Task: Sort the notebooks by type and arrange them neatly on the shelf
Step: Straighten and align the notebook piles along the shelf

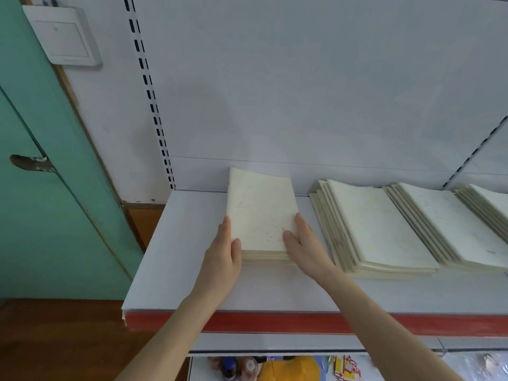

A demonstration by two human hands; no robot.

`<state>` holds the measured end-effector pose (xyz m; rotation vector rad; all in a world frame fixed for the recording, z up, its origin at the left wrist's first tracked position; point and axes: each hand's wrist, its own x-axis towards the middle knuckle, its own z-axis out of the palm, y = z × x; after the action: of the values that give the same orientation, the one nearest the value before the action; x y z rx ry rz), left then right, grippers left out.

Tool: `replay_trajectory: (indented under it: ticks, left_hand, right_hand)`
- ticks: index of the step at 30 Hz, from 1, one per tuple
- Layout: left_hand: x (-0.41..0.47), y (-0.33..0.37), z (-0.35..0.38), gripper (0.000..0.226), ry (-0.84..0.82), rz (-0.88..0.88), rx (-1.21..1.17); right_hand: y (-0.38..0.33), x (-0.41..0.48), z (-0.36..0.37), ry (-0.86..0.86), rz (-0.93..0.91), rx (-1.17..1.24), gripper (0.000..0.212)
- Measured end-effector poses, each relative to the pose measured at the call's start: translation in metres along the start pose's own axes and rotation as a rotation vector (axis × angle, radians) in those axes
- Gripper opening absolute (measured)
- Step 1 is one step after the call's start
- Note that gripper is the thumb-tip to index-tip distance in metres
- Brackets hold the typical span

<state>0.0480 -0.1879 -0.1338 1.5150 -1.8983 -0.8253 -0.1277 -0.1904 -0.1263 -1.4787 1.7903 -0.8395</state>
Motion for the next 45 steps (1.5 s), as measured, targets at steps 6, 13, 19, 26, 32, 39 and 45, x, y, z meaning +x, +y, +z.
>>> replay_trajectory:
  ticks: [6,13,19,26,32,39,45]
  left_hand:
    - [0.005,0.002,-0.008,0.055,-0.03,0.046,0.096]
    - [0.001,0.022,-0.025,0.053,0.036,0.264,0.383]
    - [0.006,0.064,0.002,0.05,-0.039,0.377,0.3]
    - [0.004,0.116,0.076,0.066,-0.235,0.426,0.208]
    - [-0.002,0.135,0.118,0.073,-0.315,0.272,0.166]
    - [-0.007,0.122,0.141,0.086,-0.251,0.143,0.212]
    - [-0.006,0.116,0.146,0.079,-0.157,0.205,0.143]
  right_hand:
    - [-0.009,-0.005,-0.006,-0.026,0.029,-0.089,0.051]
    - [-0.035,-0.019,-0.052,0.173,-0.116,-0.321,0.046]
    - [-0.013,-0.023,-0.111,0.338,-0.092,-0.342,0.043]
    - [0.048,-0.04,-0.181,0.234,0.047,-0.421,0.053]
    - [0.082,-0.055,-0.201,-0.135,0.011,-0.562,0.076]
    - [0.102,-0.063,-0.199,-0.257,-0.069,-0.631,0.076]
    - [0.112,-0.06,-0.188,-0.196,-0.08,-0.516,0.072]
